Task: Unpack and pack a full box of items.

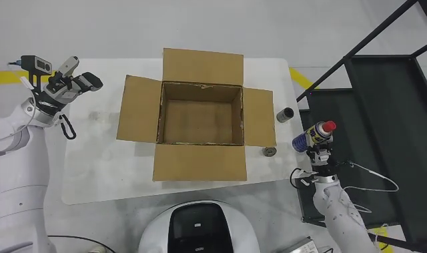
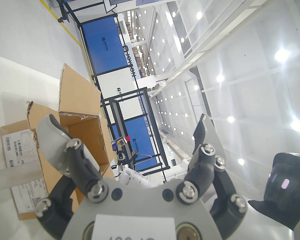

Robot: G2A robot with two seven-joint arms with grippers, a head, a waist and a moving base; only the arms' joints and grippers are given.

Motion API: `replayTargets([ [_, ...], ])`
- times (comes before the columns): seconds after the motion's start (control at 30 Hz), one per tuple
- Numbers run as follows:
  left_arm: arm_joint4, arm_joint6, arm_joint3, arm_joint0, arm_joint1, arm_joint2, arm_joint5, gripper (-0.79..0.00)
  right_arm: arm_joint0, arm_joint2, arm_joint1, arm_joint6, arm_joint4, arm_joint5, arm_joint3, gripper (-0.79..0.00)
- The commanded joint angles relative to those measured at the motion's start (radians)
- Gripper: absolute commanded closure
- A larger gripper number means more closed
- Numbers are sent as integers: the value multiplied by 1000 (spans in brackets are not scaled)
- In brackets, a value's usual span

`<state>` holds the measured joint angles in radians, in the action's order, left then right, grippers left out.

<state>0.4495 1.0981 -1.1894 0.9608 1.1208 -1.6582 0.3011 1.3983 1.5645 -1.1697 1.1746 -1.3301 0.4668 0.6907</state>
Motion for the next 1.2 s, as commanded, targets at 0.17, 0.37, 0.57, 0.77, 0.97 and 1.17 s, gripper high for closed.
replayTargets([
  [0.17,0,0,0,0,0,0,0,-785,-109,-58,-11,99,-64,11,-214,0],
  [0.37,0,0,0,0,0,0,0,-785,-154,-103,-24,130,-92,31,-301,0],
  [0.57,0,0,0,0,0,0,0,-785,-184,-127,-33,114,-92,43,-359,0],
  [0.77,0,0,0,0,0,0,0,-785,-188,-136,-33,121,-88,57,-393,-785],
  [0.97,0,0,0,0,0,0,0,-785,-136,-154,-21,150,-108,28,-333,-785],
  [1.17,0,0,0,0,0,0,0,-785,-53,-157,10,195,-133,-16,-261,-785],
])
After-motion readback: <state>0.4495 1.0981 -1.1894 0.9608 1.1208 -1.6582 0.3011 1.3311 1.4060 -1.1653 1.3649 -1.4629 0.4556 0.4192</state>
